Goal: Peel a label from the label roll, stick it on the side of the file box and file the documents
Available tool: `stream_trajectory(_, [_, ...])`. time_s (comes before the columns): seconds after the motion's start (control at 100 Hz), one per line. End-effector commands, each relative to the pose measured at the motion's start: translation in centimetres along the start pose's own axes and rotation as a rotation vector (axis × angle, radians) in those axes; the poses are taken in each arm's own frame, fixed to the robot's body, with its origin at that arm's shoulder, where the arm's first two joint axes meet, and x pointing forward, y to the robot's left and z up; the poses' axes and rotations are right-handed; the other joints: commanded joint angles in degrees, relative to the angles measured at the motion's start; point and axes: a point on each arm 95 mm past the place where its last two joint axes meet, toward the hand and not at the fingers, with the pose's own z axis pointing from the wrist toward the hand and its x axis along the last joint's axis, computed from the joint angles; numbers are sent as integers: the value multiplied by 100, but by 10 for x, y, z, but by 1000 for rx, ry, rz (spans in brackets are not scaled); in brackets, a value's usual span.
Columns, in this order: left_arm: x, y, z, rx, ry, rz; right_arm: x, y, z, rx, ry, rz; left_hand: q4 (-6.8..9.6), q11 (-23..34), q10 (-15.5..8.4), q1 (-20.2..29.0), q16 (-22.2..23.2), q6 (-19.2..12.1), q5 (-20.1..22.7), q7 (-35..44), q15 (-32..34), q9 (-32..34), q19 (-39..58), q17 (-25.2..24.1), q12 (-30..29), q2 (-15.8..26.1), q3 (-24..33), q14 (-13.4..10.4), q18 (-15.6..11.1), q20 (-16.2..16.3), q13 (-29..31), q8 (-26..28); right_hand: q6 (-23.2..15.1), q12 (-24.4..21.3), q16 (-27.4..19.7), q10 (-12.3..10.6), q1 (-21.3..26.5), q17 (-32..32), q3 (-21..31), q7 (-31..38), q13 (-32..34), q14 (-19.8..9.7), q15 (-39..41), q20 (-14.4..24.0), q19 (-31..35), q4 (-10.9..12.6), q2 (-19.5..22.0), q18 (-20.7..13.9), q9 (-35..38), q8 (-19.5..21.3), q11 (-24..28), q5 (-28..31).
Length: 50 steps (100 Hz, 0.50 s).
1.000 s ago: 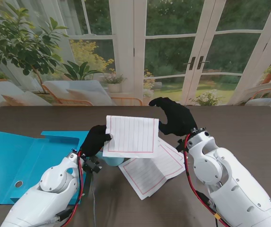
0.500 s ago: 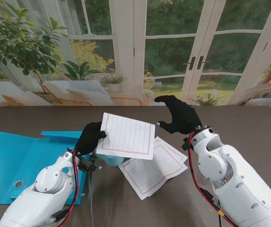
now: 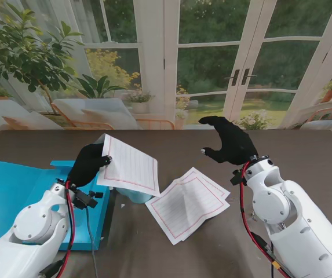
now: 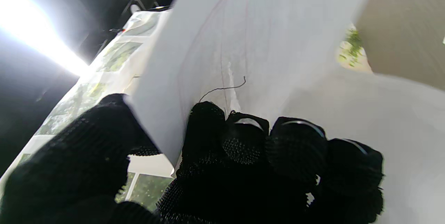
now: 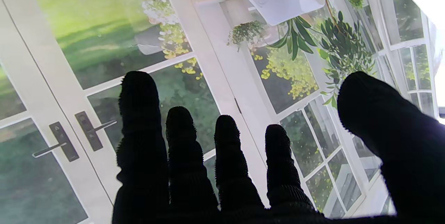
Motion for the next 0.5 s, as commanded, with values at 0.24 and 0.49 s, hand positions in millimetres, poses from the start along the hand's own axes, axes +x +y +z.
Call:
stream_trajectory(0.24, [42,-42,-44,-25,-132,170,10,0,-13,-12,33,89,390,178,-650,300,174,886,-232,301,195,162,384,-194,293,72,534,43,-1,-27,-48,-133,-135,-42,80,37,-125,-2832,-108,-126,263,27,62,127,-142,107,143,58,358,-85,-128,325])
stream_trajectory(0.49, [38,-73,-90,55,-333,261,13,-10,-25,-13,12,175,386,123,-578,295,285,917,-301,327,256,154,269,-385,437,86,555,104,-69,-25,-209,-214,-152,-15,141,49,-75,-2799,-102,-156,413,35,153,185,-101,130,224,42,490,-68,-147,423])
